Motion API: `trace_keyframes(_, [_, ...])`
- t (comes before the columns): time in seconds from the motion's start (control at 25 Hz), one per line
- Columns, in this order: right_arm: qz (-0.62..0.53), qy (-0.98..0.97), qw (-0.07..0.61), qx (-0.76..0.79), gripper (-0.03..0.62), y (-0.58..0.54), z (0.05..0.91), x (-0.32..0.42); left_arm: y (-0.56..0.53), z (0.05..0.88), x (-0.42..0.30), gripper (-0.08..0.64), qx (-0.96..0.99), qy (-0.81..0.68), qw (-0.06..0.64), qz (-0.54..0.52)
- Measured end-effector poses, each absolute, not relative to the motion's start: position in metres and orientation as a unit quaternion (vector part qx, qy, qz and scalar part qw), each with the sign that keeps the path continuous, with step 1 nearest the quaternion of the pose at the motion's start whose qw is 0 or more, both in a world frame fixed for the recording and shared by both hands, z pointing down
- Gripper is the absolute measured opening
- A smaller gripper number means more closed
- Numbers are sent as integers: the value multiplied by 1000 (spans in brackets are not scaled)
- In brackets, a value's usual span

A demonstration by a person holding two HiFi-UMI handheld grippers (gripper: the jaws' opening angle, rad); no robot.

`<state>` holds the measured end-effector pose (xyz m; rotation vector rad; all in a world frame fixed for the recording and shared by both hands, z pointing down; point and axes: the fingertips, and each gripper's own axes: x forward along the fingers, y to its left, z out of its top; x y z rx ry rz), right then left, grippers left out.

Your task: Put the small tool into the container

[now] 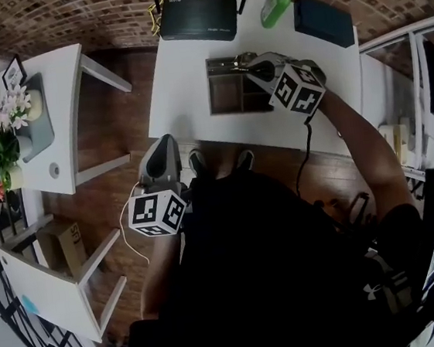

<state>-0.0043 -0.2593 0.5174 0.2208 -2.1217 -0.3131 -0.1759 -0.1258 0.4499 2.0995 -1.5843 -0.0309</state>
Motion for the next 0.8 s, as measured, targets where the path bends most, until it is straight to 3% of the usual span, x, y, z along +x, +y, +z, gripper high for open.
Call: trace_keyframes(0.8, [-145,-843,512,79,15,-267,536,-3,-129,450,-179,6,775,-579,254,-12])
